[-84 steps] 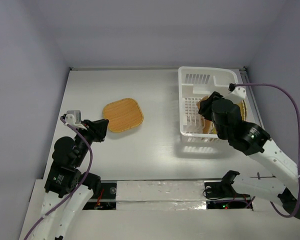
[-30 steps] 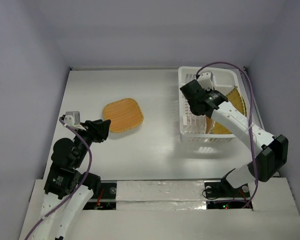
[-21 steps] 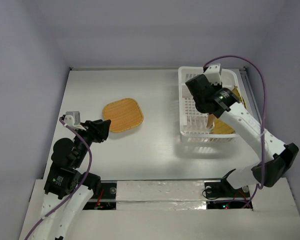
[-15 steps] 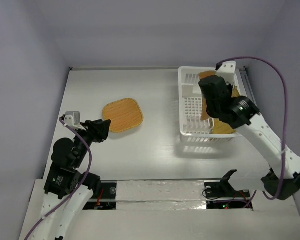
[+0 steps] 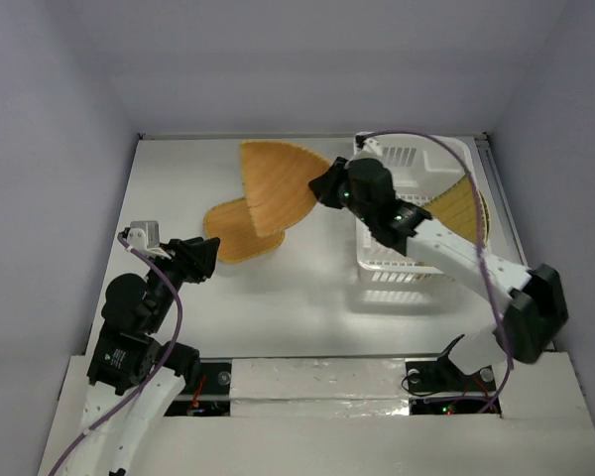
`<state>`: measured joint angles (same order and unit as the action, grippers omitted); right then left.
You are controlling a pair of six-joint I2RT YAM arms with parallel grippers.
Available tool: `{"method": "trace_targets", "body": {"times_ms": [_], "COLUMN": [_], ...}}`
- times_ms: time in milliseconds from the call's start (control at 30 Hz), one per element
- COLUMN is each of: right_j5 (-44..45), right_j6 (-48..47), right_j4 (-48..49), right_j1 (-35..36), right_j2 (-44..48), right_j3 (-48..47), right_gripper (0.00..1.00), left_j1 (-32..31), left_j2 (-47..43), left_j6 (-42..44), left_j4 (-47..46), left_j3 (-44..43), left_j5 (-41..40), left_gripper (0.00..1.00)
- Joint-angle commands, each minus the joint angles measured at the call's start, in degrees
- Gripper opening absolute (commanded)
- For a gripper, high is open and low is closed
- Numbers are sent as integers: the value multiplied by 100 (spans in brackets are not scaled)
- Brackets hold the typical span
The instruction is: Unload the plates from the dish rack
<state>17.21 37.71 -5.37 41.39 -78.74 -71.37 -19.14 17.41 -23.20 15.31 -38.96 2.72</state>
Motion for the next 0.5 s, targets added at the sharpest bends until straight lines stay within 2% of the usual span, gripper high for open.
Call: {"method": "trace_targets", "body": {"times_ms": [0,133,467], "right_j5": [-1334,-1650,-2152], "right_j6": [1272,1913,2609], "right_j4": [1994,2530,2778], "right_j1": [133,186,238], "right_j2": [-632,-1677,-3006], "right_j3": [-25,-280,-641], "right_gripper": [0,0,0], "left_j1": [-20,-20,-20], "left_j2": [35,52,43], "left_j6": [-9,-9,-9], "left_j4": [-222,-213,-222], "left_j3": [-59,-59,-59], "left_j5": [-35,-35,-17], "left_gripper": [42,42,42]}}
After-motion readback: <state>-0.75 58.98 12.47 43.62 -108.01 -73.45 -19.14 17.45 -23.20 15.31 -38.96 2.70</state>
